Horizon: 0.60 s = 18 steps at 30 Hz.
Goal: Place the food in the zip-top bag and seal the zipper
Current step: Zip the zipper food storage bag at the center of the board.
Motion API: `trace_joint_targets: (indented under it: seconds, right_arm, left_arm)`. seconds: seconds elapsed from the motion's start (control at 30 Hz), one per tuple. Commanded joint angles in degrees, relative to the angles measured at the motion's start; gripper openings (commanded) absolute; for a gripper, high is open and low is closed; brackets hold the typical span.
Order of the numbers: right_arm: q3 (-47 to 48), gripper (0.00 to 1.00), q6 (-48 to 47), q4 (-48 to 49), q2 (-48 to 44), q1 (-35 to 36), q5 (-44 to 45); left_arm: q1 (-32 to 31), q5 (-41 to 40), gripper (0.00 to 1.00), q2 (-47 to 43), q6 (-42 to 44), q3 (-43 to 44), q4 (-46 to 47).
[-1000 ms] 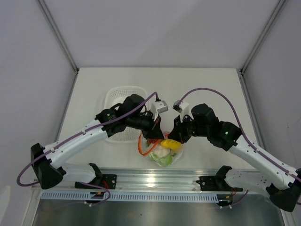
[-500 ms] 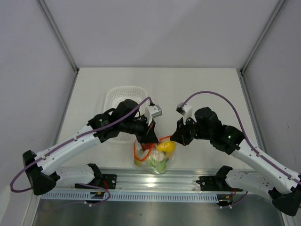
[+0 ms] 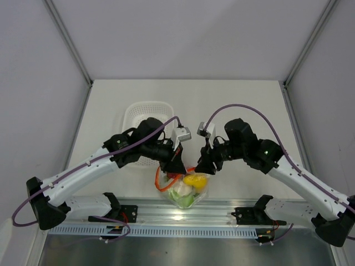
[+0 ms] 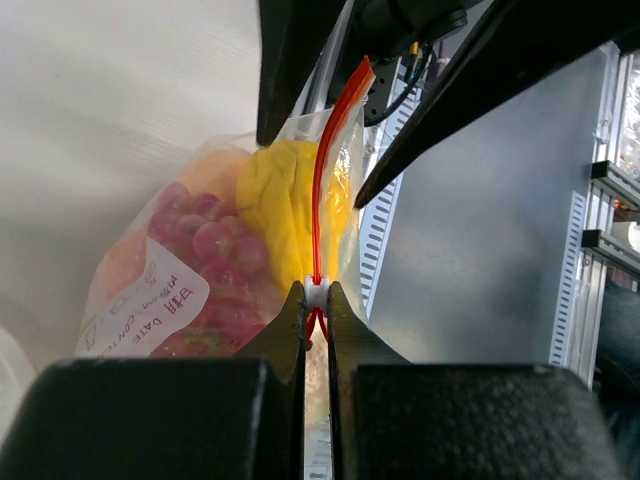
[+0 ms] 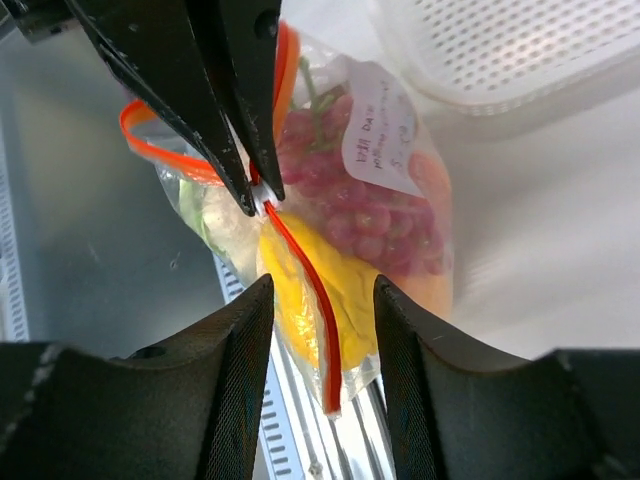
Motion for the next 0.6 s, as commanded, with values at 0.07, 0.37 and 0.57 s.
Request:
trace_joint_targets:
  seconds: [0.07,0.37,0.57]
  right_arm:
    - [1.1,0.45,-3.5,0.5,3.8,1.7,-7.7]
    - [2.6,0.0,-3.5,2.1,9.6,3.9,-12.1]
    - [1.4,0.0,5.6,3.7,8.1,4.5,18.5]
  left_arm:
    - [-0.3,5.3,0.01,0.3,0.4,2.2,4.1]
    - [-0.3,7.5,0.01,1.2,0.3,2.5,5.0]
    - [-0.3,-0.3,0.0,2.9,-1.5,4.8,0.9]
